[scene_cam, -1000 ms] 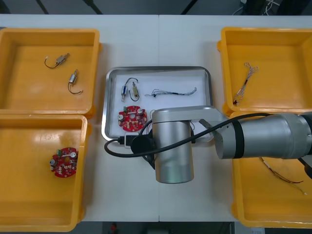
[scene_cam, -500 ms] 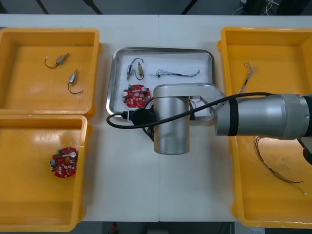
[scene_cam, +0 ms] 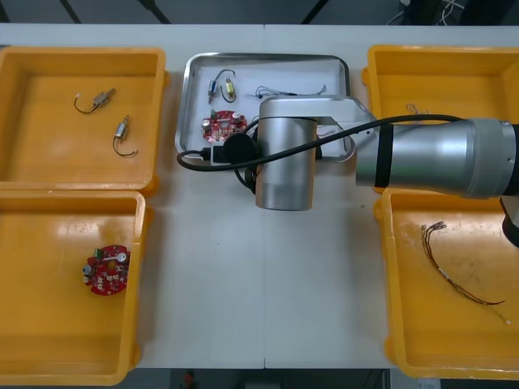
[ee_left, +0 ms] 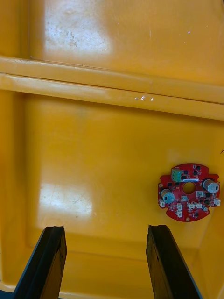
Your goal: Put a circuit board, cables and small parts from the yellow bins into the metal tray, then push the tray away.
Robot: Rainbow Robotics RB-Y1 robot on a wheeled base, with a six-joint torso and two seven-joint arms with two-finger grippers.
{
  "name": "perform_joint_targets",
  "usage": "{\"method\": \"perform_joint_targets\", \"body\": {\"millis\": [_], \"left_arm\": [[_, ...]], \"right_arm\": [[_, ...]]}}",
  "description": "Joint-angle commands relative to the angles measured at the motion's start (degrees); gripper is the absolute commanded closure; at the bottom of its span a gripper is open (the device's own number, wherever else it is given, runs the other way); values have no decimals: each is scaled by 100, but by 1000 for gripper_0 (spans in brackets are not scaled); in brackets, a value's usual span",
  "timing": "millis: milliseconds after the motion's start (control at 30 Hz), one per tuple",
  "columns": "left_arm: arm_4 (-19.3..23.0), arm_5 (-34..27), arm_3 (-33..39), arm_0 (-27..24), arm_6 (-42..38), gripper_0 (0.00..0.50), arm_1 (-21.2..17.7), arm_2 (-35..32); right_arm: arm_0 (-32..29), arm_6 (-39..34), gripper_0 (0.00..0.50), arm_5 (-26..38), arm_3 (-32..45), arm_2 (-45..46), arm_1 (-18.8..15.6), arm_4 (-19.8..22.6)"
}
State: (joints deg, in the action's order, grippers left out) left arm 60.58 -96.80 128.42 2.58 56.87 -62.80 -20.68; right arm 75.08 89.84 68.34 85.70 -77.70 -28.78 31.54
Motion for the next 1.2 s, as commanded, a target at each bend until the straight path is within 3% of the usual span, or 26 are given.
{"method": "perform_joint_targets", "body": {"millis": [33,467,833,1200], "left_arm": [[-2,56,95,103,-114,0,-277,47],[-2,56,95,103,-114,0,-277,47],[-2,56,95,103,-114,0,-277,47],[-2,56,95,103,-114,0,-277,47]], "right_arm": [[472,298,500,-155,-141,-44,-84,28],[718,544,500,-541,-633,-44,-31,28],[753,684,500,-1543,-1714,-35,224,151],[753,860,500,-1781,-1741,-44,294,151]]}}
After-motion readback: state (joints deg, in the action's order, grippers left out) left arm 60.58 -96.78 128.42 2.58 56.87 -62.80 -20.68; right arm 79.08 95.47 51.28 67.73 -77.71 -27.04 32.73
